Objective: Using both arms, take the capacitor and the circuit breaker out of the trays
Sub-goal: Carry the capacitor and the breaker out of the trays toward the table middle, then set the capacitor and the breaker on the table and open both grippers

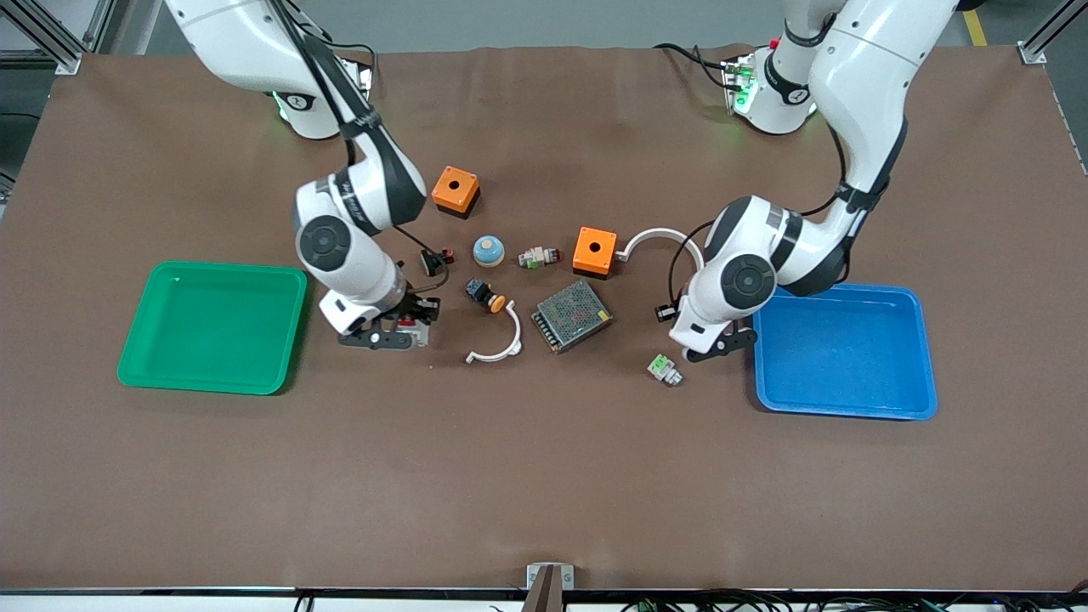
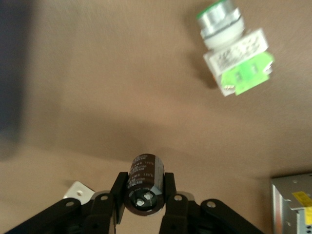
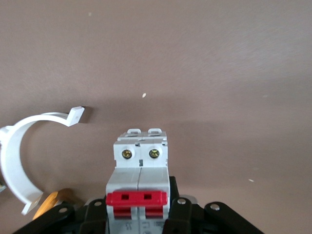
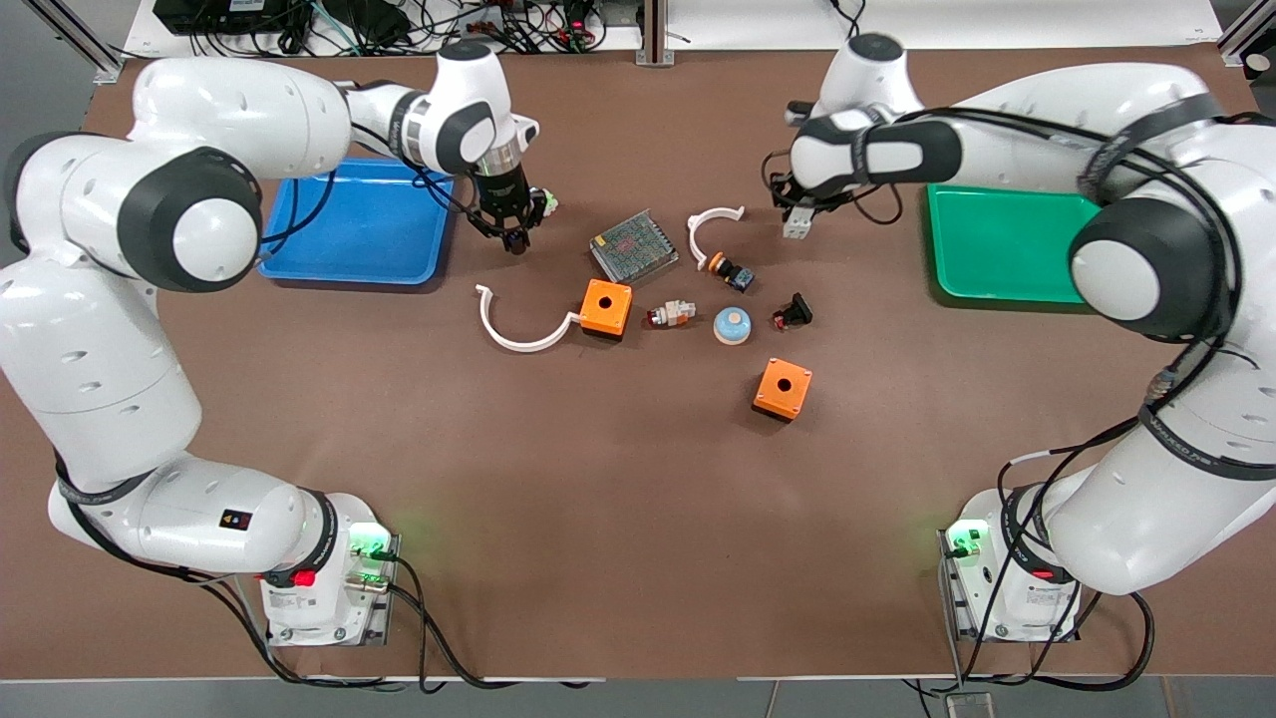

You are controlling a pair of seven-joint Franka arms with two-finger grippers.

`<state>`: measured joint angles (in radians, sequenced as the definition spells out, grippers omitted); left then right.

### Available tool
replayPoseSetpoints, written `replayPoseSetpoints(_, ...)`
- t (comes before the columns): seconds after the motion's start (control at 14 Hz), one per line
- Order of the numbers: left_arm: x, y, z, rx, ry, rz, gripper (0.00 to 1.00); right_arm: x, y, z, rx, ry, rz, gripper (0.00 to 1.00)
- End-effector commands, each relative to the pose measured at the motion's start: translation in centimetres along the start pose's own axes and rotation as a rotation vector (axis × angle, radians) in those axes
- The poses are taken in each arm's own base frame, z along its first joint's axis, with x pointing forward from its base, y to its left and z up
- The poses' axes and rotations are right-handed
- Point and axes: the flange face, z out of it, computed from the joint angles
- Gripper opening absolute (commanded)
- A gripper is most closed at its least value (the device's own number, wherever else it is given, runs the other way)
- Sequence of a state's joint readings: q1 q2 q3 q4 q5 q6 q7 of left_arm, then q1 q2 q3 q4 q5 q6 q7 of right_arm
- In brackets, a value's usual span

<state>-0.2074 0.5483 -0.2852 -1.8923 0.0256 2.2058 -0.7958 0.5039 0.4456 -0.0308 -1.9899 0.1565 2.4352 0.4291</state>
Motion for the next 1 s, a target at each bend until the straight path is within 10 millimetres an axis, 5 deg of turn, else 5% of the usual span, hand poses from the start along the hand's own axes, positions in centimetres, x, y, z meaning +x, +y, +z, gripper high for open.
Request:
replayPoseSetpoints(0.0, -1.4, 1.7, 1.5, 0.005, 0.002, -0.030, 0.09, -0.1, -0.4, 1.8, 0.007, 0.009, 0.024, 0.00)
replayPoseSetpoints(0.21, -1.0, 2.0, 2.6, -0.011, 0.006, -0.048, 0.40, -0.6, -1.5, 3.4, 0.001, 0.006, 0.034, 0.00)
replayPoseSetpoints(0.43, -0.2, 1.5, 0.3, -0.036, 0.035, -0.060, 1.00, -0.8, -2.1, 4.1, -0.002, -0.001, 0.038, 0.00)
replayPoseSetpoints(0.57, 0.8, 1.6, -5.1, -0.083, 0.106, -0.060, 1.00, -0.7, -2.5, 4.3, -0.004, 0.000, 0.081, 0.00)
replayPoseSetpoints(0.79, 5.3, -2.1, -15.3, -0.114, 0.167, -0.124, 1.00, -0.6, -2.5, 4.5, -0.005, -0.001, 0.084, 0.03)
replayPoseSetpoints(0.86, 6.5, -3.8, -18.5, -0.116, 0.178, -0.117, 1.00, -0.3, -2.2, 4.4, -0.005, 0.000, 0.091, 0.22)
replayPoseSetpoints(0.93, 7.1, -4.9, -21.3, -0.122, 0.194, -0.092, 1.00, 0.1, -1.9, 4.1, -0.003, 0.003, 0.103, 0.77)
